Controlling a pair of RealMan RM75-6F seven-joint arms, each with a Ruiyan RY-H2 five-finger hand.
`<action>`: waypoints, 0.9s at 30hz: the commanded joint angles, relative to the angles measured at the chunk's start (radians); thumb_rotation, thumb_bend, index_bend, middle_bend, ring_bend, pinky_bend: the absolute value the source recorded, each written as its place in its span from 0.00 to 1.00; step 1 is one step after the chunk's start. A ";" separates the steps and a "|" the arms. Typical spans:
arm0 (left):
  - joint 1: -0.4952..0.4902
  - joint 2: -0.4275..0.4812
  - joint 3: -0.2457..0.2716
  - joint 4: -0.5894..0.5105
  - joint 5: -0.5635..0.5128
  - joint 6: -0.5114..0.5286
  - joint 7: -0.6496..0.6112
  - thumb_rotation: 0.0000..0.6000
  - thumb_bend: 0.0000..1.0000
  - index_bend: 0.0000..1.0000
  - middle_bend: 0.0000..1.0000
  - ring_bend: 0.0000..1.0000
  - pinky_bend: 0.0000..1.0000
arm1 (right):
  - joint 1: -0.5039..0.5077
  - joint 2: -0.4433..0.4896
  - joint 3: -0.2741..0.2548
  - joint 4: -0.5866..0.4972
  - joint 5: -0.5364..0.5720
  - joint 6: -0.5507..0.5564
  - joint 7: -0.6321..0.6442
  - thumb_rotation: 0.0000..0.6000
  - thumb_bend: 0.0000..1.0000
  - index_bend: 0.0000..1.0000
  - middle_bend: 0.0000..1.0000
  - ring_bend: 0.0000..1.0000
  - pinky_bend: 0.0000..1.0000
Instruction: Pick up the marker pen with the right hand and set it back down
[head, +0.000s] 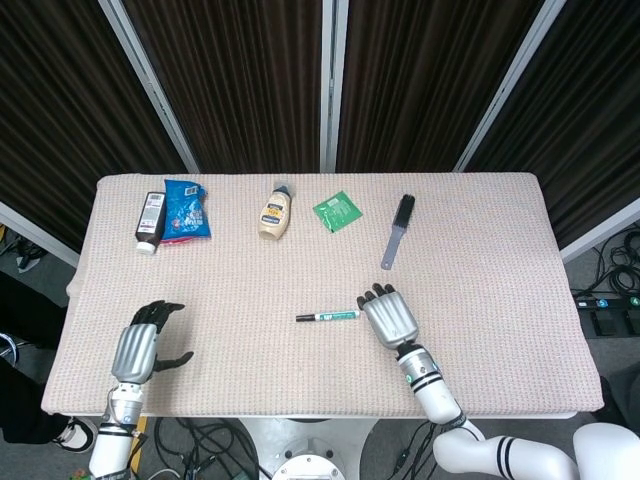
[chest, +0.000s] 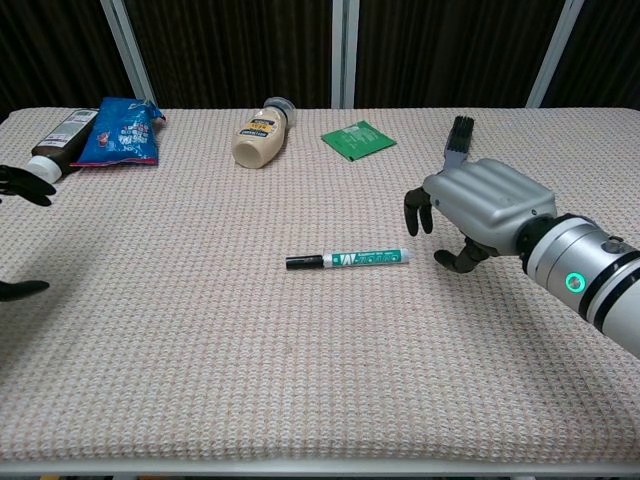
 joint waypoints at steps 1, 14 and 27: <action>-0.003 0.006 0.002 -0.002 0.003 -0.006 -0.009 1.00 0.07 0.24 0.24 0.14 0.17 | 0.018 -0.030 0.008 0.021 0.036 -0.006 -0.021 1.00 0.25 0.44 0.42 0.24 0.33; -0.002 0.013 0.006 0.005 0.001 -0.009 -0.024 1.00 0.07 0.24 0.24 0.14 0.17 | 0.078 -0.116 0.014 0.097 0.080 -0.010 -0.037 1.00 0.26 0.44 0.42 0.24 0.32; 0.001 0.012 0.006 0.017 0.000 -0.004 -0.029 1.00 0.07 0.24 0.24 0.14 0.17 | 0.120 -0.172 0.017 0.161 0.110 -0.015 -0.043 1.00 0.27 0.44 0.44 0.24 0.32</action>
